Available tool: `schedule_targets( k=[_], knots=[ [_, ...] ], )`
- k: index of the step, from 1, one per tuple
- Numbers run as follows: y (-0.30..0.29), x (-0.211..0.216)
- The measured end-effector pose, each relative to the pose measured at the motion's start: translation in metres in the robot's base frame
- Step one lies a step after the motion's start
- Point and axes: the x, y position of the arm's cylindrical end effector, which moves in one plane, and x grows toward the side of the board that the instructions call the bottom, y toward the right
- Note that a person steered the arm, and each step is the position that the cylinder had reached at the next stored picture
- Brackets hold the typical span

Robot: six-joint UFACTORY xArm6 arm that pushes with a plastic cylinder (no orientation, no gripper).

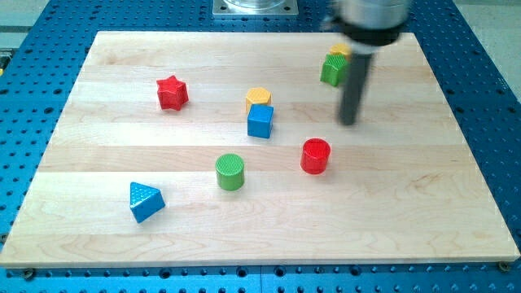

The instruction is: Move the yellow heart away from the green star

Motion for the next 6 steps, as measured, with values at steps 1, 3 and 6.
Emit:
schedule_targets(
  k=[1,3,6],
  knots=[
    [0.061,-0.079],
    [-0.065,-0.104],
    [-0.108,-0.15]
  ],
)
